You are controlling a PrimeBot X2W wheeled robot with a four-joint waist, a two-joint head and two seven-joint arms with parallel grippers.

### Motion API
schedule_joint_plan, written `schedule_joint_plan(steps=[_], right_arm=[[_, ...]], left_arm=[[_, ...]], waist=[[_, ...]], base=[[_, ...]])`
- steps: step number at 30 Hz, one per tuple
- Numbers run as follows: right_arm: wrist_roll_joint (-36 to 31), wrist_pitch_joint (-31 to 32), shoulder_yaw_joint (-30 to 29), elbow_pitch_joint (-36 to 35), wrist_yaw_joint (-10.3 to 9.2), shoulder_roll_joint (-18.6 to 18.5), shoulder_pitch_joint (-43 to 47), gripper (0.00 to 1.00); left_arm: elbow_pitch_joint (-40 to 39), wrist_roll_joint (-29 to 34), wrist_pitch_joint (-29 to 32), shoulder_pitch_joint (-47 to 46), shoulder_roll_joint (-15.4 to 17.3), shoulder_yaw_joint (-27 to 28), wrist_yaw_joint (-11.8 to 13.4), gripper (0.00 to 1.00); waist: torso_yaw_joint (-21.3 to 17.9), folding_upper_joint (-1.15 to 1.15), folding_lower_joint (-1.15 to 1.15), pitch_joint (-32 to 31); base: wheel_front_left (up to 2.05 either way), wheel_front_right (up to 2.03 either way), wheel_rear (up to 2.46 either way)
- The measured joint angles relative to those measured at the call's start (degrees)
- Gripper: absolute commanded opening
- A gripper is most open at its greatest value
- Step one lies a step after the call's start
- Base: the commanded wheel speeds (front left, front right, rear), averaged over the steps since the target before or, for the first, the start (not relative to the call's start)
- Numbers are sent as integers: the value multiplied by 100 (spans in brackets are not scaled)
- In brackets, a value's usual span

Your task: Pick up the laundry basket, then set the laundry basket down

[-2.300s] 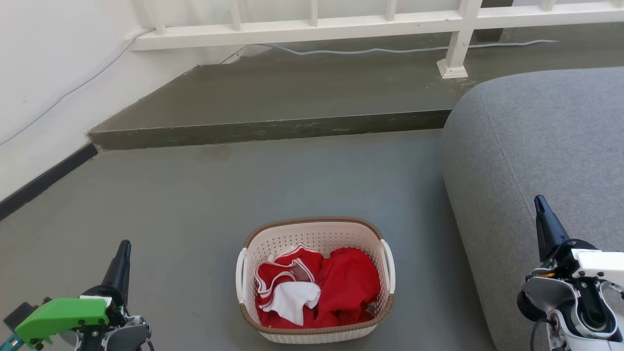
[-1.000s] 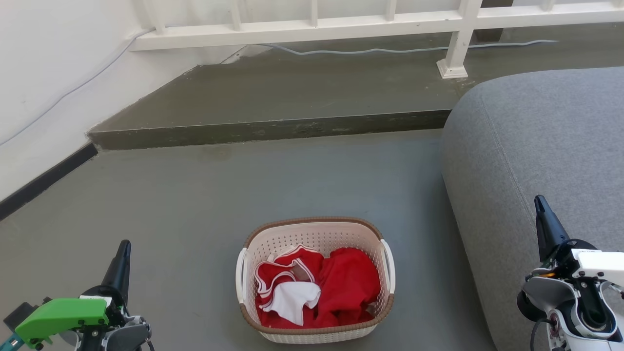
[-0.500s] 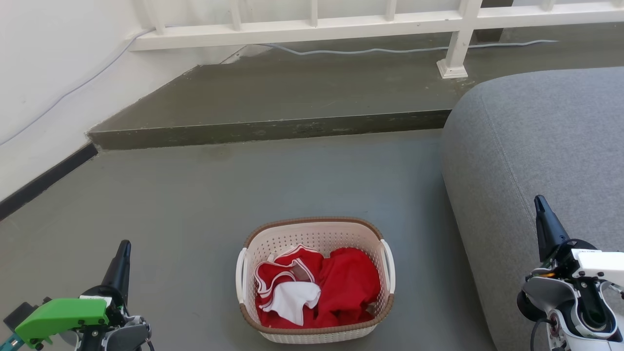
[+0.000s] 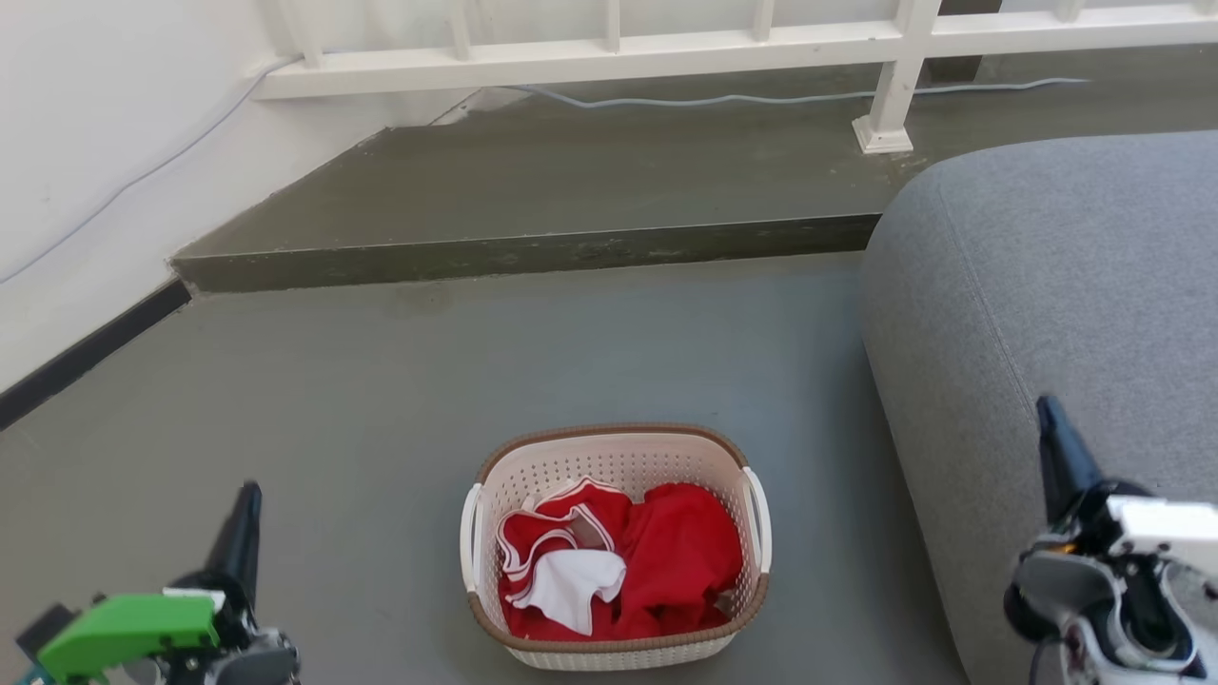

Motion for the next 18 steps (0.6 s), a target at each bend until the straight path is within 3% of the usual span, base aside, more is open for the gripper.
schedule_joint_plan(steps=[5,18], right_arm=[[1,-1,29,232,-9,118,255,100],[-68,-154,110,20,-9,112,231,100]], left_arm=[[212,0,-2,198,-109,-57,5,100],[99,107,-223,201,-112,-134,5,100]], waist=[[0,0,0,1],[-1,0,0,13]], base=[[0,0,0],[0,0,0]])
